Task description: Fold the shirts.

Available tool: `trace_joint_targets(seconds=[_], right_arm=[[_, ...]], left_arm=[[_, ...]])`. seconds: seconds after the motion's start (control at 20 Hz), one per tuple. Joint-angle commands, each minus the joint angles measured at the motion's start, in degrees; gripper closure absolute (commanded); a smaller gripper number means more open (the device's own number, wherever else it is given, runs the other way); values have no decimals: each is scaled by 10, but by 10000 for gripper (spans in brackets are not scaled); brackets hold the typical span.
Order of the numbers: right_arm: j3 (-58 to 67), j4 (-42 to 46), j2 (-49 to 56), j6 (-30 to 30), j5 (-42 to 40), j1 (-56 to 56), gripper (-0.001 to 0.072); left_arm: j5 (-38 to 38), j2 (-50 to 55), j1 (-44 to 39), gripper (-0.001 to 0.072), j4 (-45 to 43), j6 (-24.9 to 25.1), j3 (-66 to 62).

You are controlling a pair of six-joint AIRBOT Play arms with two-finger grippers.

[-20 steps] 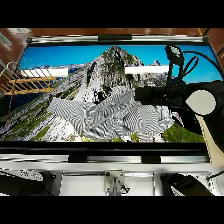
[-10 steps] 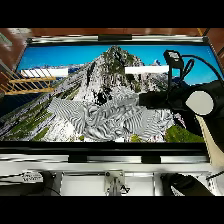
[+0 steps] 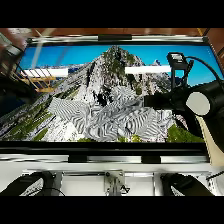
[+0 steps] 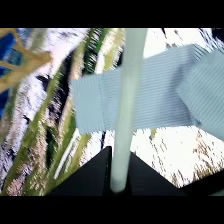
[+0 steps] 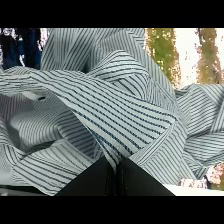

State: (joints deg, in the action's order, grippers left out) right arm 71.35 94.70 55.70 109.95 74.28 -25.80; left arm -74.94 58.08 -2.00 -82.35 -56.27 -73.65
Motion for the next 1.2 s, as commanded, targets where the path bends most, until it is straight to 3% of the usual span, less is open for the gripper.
trace_joint_targets(seconds=[0.0,0.3,0.55,0.9,1.15], right_arm=[[1,48,0,3,4,0,622],[1,94,0,-23,3,0,622],[1,97,0,-37,1,0,622],[40,89,0,-63,-40,0,622],[84,-38,-1,-137,-33,0,622]], left_arm=[[-66,-103,-169,660,-95,-45,124],[-123,-206,-344,660,-129,-94,167],[-131,-212,-405,660,-127,-94,168],[-38,-190,-408,660,-131,-95,233],[67,-132,-408,660,-123,-159,233]])
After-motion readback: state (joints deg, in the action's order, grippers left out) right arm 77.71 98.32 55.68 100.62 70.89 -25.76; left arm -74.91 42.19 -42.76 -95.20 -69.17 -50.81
